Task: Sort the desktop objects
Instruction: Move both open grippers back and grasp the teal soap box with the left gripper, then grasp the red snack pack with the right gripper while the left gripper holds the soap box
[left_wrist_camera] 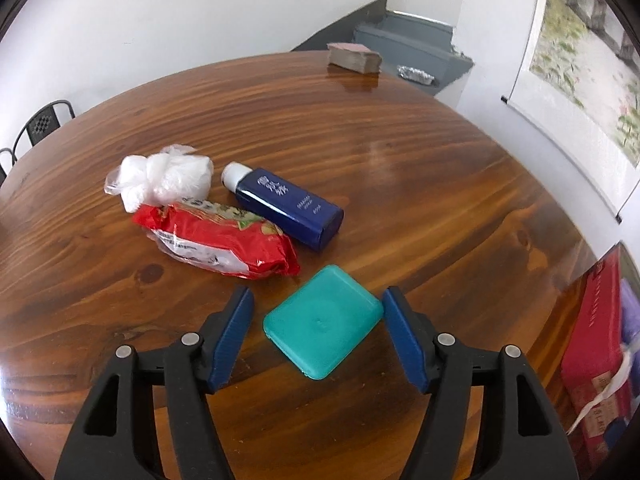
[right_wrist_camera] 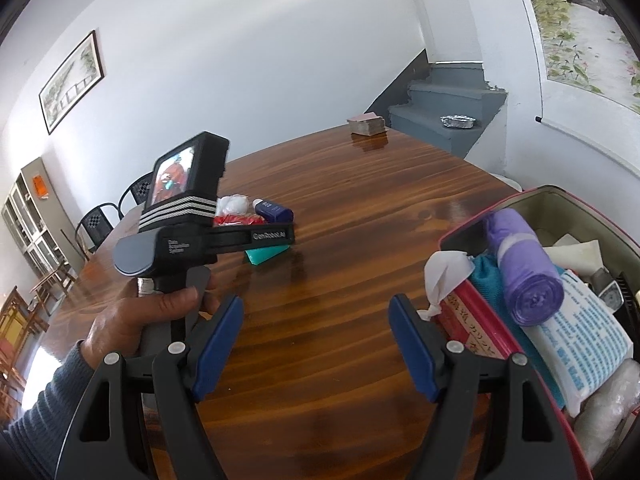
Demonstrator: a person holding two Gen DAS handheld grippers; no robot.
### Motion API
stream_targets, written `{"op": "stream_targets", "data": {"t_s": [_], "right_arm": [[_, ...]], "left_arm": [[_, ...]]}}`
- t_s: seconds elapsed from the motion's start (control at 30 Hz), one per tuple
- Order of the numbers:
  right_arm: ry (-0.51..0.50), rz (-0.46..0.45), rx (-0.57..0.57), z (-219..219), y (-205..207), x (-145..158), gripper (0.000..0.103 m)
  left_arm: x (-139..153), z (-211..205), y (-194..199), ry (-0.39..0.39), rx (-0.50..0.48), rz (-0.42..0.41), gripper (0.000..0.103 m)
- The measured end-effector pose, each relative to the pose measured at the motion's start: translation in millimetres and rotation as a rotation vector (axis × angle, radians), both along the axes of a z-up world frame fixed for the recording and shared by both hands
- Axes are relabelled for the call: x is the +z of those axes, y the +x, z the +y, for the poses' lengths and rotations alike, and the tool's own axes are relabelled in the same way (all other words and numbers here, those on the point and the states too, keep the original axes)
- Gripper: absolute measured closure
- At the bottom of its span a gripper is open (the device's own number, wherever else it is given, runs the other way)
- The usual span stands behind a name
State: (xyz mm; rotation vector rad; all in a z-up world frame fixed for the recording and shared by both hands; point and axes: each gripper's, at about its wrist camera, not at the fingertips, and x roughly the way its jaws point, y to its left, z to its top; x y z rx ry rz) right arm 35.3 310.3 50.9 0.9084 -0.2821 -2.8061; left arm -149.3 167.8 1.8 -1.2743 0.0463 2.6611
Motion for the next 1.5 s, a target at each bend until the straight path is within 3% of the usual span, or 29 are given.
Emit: {"op": "stream_targets", "data": {"t_s": [0.23, 0.3, 0.53, 0.73, 1.1, 1.5], "right_arm": [[-0.007, -0.010, 0.004, -1.4, -2.7, -2.0, 0.024], [-0.008, -0.012, 0.006, -2.4, -2.4, -2.4, 0.024], [-0.006, -0.018, 0.010, -4.8, -4.1, -1.0, 0.024], [0.020, -0.029, 0.033, -12.7, -13.8, 3.6, 0.024], [0.067, -0.088, 0.142, -59.7, -85.5, 5.5, 0.024], [-0.024, -0.211, 0.317, -109.9, -180.2, -29.6, 0.024]], "left_arm": [[-0.9, 2.7, 3.3, -0.035, -0.035, -0.001, 0.033], [-0.2, 2.8, 4.9, -0.044, -0.035, 0.006, 0.042], [3.4, -8.1, 11.8, -0.026, -0.008, 0.001, 0.042], [17.7, -28.5, 23.1, -0.029, 0.023, 0.044, 0.042], [23.3, -115.2, 32.7, -0.041, 0.172, 0.055, 0.042], [22.6, -172.6, 43.6, -0.064, 0.239, 0.058, 0.042]]}}
